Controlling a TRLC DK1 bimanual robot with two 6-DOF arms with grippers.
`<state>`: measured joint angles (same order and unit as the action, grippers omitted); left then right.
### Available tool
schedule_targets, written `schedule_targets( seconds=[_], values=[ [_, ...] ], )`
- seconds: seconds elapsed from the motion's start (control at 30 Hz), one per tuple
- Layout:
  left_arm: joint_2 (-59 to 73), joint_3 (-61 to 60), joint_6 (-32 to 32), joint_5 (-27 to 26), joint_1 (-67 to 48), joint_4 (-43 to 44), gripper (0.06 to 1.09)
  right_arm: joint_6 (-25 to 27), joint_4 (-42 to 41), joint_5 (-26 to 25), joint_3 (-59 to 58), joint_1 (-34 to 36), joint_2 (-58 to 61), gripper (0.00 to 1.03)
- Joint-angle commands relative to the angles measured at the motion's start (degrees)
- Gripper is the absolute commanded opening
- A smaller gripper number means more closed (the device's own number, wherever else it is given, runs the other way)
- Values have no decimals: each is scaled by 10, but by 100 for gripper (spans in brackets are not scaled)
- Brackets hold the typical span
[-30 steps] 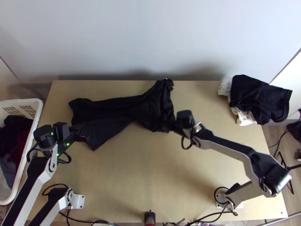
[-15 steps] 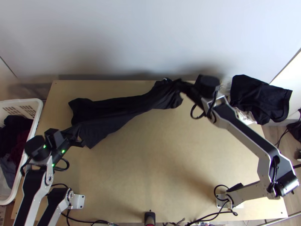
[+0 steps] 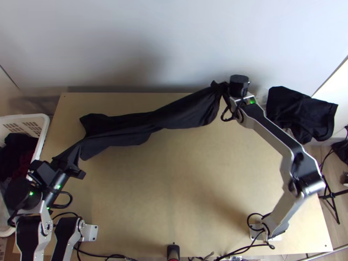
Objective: Fold the t-shirt
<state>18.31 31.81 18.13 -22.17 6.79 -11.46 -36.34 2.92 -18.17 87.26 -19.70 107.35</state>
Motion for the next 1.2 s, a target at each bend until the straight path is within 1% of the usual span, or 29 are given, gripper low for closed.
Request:
schedule_targets(
  seconds=[0.0, 0.13, 0.33, 0.37, 0.4, 0.43, 0.47, 0.5, 0.53, 0.6, 0.73, 0.8, 0.93, 1.03, 1.17],
  values=[
    [-29, -3, 21, -13, 7, -12, 9, 0, 99, -27, 70, 16, 122, 5],
    [-53, -18, 23, -16, 6, -16, 9, -2, 100, -31, 45, 15, 139, 5],
    [-56, -18, 17, -21, 19, -24, 9, 0, 110, -37, 22, 63, 147, 5],
    [-56, -18, 17, -22, 19, -26, 9, 1, 118, -36, 19, 66, 146, 6],
    [-56, -19, 17, -23, 19, -26, 9, 3, 133, -34, 16, 67, 139, 9],
    [-56, -22, 17, -23, 19, -25, 9, 0, 154, -27, 14, 66, 130, 26],
    [-56, -25, 18, -23, 18, -24, 9, -7, 184, -14, 7, 62, 114, 60],
    [-56, -28, 17, -23, 18, -22, 9, -7, 205, 9, -7, 54, 89, 96],
    [-56, -31, 17, -23, 18, -20, 9, -2, 205, 23, -26, 47, 63, 99],
    [-56, -32, 17, -23, 18, -20, 9, 7, 194, 64, -78, 34, 1, 99],
    [-59, -36, 7, -23, 18, -20, 9, 18, 130, 125, -187, 17, -120, 99],
    [-59, -38, 6, -23, 18, -20, 9, 22, 126, 155, -220, 6, -164, 99],
    [-60, -43, 6, -24, 17, -18, 9, 47, 125, 181, -296, -53, -232, 99],
    [-60, -45, 10, -24, 15, -14, 9, 49, 118, 181, -337, -101, -237, 99],
    [-60, -44, 13, -24, 15, -11, 9, 46, 46, 181, -365, -127, -192, 99]
  ],
)
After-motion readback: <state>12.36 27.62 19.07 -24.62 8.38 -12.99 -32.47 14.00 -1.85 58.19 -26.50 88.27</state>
